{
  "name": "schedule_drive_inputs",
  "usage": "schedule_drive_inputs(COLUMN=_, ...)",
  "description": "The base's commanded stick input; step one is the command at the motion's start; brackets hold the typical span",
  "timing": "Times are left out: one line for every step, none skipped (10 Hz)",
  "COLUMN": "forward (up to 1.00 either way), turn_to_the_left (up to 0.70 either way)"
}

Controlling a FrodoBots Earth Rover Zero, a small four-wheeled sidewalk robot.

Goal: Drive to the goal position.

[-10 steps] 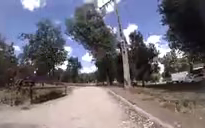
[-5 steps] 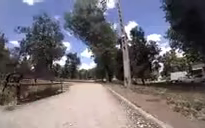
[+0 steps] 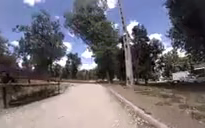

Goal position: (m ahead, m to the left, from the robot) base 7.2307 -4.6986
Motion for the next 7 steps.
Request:
schedule_drive_inputs(forward=0.7, turn_to_the_left=0.04)
schedule_drive_inputs(forward=0.7, turn_to_the_left=0.0)
schedule_drive_inputs(forward=0.7, turn_to_the_left=0.0)
schedule_drive_inputs(forward=0.7, turn_to_the_left=0.0)
schedule_drive_inputs(forward=0.7, turn_to_the_left=0.0)
schedule_drive_inputs(forward=0.7, turn_to_the_left=0.0)
schedule_drive_inputs(forward=0.7, turn_to_the_left=0.0)
